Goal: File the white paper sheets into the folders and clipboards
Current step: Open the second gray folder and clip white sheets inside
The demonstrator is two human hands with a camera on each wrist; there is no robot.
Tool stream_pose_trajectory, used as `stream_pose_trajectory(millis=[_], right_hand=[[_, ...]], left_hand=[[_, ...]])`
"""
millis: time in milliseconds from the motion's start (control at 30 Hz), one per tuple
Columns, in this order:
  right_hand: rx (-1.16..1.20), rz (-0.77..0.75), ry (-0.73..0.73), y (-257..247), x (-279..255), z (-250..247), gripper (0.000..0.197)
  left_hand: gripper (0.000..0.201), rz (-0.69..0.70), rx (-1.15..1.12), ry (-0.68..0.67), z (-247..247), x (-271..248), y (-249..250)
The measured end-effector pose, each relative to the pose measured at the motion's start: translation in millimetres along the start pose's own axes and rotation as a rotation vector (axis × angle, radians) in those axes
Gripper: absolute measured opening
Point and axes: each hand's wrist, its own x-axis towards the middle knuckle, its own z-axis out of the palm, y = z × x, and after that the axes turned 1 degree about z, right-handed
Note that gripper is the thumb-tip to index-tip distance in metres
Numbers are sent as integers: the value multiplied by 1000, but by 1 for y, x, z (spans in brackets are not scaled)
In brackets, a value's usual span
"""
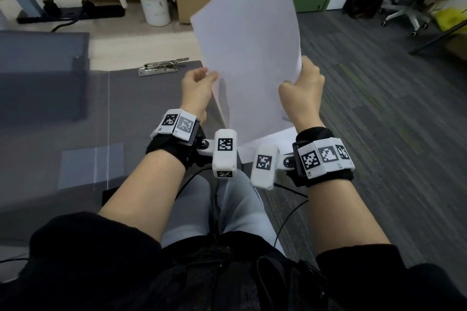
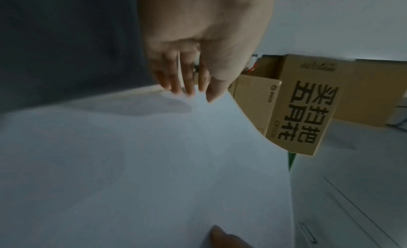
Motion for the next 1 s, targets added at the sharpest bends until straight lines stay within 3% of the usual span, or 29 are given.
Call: stream_pose_trajectory(millis=[33,100,200,300,433,500,633,733,867,1000], right_hand=[[79,-23,-3,-5,1,1,27],[226,-58,-18,-17,1,8,28],[457,-95,-29,-32,-3,18,35],[542,-112,-80,-39,-5,28,34],[623,-98,-203,-44,-9,44,17],[699,6,-245,-43,-14,55,13],[754,119,-286,-42,-28,74,10],[756,110,-263,-48,-34,83,6],[752,81,-183,-60,-29,87,15],[666,67,-115,-57,-25,98,22]], left_hand=[[25,27,45,34,-7,3,5],[11,52,56,5,-19,4,18],[25,197,36,13,-37,-1,38],[24,370,-46,64,-59,-7,56],[23,516,-91,101,-91,-10,62],[20,516,-89,75,-100,-14,58],[20,391,-46,115,-109,-19,36],[27,391,13,128,-114,-21,30],[17,455,25,242,-124,-20,39],[36,405,113,323,-139,-17,36]])
